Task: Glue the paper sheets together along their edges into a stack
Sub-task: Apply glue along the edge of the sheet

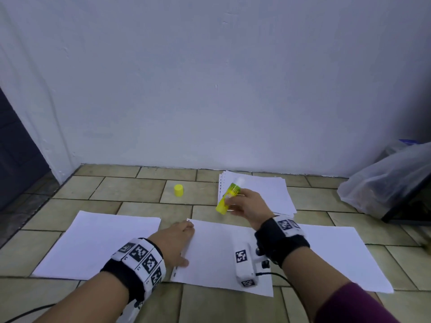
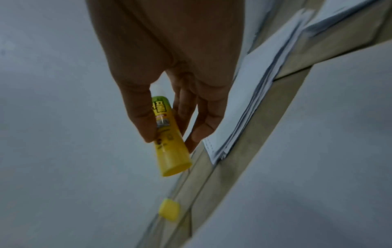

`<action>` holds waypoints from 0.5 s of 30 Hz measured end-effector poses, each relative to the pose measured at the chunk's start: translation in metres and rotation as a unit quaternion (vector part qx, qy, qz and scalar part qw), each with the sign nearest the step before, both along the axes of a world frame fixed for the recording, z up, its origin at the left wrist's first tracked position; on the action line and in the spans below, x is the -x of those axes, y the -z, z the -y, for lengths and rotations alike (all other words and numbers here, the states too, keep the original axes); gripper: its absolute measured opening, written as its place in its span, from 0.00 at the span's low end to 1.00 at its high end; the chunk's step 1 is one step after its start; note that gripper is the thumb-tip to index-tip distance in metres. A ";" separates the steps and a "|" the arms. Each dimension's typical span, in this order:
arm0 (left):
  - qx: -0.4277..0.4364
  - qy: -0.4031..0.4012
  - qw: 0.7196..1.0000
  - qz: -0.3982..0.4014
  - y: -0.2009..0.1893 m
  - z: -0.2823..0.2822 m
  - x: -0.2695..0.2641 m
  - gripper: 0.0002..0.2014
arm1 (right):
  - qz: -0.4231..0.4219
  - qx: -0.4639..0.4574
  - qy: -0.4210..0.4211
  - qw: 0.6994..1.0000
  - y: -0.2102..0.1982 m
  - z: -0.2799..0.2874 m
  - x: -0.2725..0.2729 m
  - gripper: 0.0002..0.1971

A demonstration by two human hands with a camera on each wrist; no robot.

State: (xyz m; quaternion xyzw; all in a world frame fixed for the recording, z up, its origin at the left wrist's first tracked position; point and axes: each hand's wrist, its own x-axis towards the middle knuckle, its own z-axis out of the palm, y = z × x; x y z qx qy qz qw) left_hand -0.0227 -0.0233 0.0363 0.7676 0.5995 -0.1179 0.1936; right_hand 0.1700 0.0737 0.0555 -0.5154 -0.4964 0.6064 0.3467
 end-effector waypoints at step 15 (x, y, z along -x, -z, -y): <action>-0.009 -0.020 1.000 0.012 0.014 -0.003 0.012 0.43 | 0.397 -0.230 -0.090 0.884 0.018 -0.044 0.082 0.17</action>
